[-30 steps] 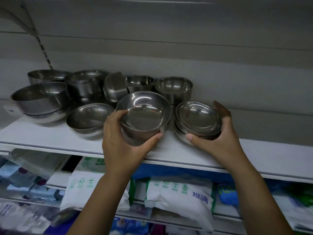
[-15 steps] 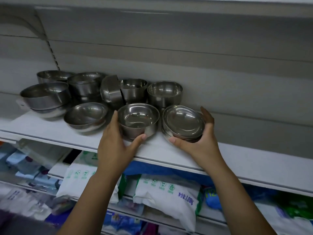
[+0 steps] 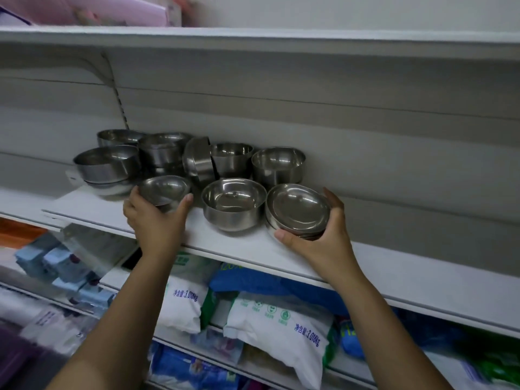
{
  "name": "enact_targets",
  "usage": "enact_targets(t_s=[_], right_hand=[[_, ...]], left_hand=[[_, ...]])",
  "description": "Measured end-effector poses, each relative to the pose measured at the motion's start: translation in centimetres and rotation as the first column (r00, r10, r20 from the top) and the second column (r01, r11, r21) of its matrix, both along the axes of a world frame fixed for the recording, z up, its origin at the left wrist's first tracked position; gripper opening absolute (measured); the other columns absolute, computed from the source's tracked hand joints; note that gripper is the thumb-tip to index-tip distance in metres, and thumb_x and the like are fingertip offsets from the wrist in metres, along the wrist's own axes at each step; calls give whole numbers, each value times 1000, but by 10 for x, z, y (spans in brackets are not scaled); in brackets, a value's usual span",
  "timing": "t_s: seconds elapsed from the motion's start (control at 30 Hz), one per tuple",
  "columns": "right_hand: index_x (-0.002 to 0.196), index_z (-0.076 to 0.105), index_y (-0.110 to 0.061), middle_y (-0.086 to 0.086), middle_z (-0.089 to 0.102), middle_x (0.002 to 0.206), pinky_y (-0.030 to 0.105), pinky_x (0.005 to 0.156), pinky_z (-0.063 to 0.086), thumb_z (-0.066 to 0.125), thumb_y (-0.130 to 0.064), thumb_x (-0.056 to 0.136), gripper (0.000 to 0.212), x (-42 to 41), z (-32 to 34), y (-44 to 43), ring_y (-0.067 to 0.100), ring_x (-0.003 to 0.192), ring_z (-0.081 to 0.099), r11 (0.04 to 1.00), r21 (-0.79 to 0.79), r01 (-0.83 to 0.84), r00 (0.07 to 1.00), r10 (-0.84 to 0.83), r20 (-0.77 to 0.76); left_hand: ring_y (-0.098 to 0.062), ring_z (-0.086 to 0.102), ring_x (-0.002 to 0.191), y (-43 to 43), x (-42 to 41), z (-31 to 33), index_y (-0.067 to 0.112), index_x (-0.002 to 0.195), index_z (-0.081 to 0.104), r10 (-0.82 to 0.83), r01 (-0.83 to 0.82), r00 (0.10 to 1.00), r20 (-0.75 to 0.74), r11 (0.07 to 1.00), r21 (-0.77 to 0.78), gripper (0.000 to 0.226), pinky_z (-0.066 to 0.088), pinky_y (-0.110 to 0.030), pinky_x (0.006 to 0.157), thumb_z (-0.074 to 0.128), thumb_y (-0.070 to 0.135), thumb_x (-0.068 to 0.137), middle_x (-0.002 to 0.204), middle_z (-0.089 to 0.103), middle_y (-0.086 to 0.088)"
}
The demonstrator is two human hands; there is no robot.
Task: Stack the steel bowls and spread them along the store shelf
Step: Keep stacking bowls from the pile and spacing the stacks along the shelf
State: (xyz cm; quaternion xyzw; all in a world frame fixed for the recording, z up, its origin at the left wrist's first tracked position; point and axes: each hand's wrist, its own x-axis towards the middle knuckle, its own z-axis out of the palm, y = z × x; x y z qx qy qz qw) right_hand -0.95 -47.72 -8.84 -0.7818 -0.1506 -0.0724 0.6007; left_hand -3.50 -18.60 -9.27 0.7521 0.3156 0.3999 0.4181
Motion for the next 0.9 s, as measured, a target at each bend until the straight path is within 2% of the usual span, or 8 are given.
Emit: enact_targets(t_s=[0.13,0.27,0.4,0.5,0.63,0.8,0.87,0.9], right_hand=[[152,24,-37,-14,41,147,13,98,41,97,-45,58,120,1,-2,1,4,129,49,1000,8,-10,1000,10,8],[151,24,-38,-14,41,148,24,105,44,97,-47,57,119,2,-2,1,5,130,49,1000,6,-23,1000,23,7],[151,24,-40,-14,42,147,26,107,45,97,-49,57,119,1,-2,0,6,130,49,999,16,-32,999,32,1],[150,23,-42,-15,42,147,18,101,43,97,-48,57,119,1,-2,0,5,130,49,999,28,-36,999,35,13],[150,22,-47,-19,41,147,11,96,39,96,-46,59,118,0,1,0,-3,128,48,997,67,-49,999,47,25],[149,17,-52,-19,40,147,12,99,41,98,-42,56,124,0,1,-3,-3,130,47,989,117,-89,996,89,9],[149,15,-52,-18,42,146,13,99,42,99,-39,55,127,1,1,-3,-3,130,48,987,126,-99,995,100,-2],[149,15,-53,-17,43,147,16,101,44,100,-38,54,129,2,1,-3,-2,130,49,986,131,-105,994,106,-5]], left_hand=[[-36,39,140,13,5,-8,9,147,36,17,-18,1000,1,998,53,100,40,-53,111,86,48,71,147,44,-20],[-33,46,135,10,3,-6,9,143,44,35,-35,999,2,999,23,94,42,-47,109,84,54,71,143,49,-16],[-25,47,136,-4,-4,6,13,147,42,28,-25,991,132,999,-26,99,41,-45,113,80,62,70,147,49,-7],[-13,50,133,-25,-10,27,22,148,42,-59,65,960,273,998,-14,99,43,-39,114,81,66,68,145,52,3],[-1,55,124,-66,-21,55,25,145,46,-273,277,892,359,960,43,87,44,-21,106,85,54,72,137,58,8],[9,63,106,-102,-23,63,38,126,54,-599,604,777,195,796,42,67,52,-16,91,83,53,68,118,66,18],[6,63,109,-107,-18,60,43,123,56,-669,671,736,100,741,21,69,53,-22,97,82,65,63,121,66,16],[0,60,116,-107,-14,57,43,129,55,-685,685,727,41,728,18,79,51,-29,103,81,72,60,129,61,14]])
